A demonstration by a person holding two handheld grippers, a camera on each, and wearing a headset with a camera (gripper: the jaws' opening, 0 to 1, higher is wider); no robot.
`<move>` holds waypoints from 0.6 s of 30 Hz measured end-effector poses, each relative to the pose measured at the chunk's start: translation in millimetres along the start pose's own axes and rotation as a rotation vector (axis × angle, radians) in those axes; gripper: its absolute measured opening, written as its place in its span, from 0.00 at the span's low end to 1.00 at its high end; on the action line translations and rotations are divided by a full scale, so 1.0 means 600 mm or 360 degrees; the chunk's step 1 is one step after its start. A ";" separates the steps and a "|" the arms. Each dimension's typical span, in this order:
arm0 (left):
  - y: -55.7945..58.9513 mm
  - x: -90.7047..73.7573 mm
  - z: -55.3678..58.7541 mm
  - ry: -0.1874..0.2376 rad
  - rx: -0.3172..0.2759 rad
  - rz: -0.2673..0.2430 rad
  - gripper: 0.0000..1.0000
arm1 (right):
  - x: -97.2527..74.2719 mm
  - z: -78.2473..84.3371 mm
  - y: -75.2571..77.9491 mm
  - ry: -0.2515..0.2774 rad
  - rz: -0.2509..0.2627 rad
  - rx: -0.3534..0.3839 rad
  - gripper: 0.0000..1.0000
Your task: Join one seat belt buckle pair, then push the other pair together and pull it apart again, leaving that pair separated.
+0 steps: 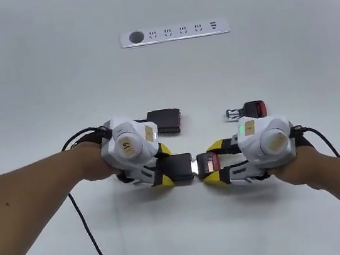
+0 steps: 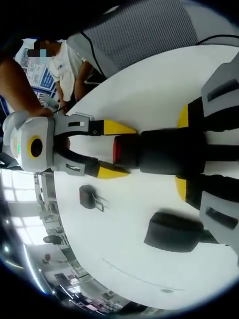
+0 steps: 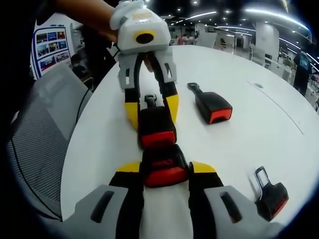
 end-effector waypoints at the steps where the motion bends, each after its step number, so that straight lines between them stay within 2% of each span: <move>1: 0.000 0.000 0.000 0.0005 0.0001 0.0000 0.33 | 0.000 0.000 0.000 0.0002 -0.0002 -0.0002 0.33; 6: 0.005 -0.001 0.004 0.0070 0.0007 -0.0011 0.33 | -0.003 -0.001 -0.004 0.0027 -0.0017 -0.0008 0.33; 18: 0.008 -0.004 0.002 0.0112 -0.0012 0.0006 0.33 | -0.008 -0.004 -0.007 0.0054 -0.0029 0.0003 0.33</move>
Point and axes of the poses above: the centre of the closed fingertips' face, and the gripper's own axes: x roughly forward along the fingers, y roughly to its right, z roughly out of its underside, the point moved 1 cm from there along -x, roughly backward along the fingers, and after that the axes turned 6 degrees about z, right-handed, at the moved point
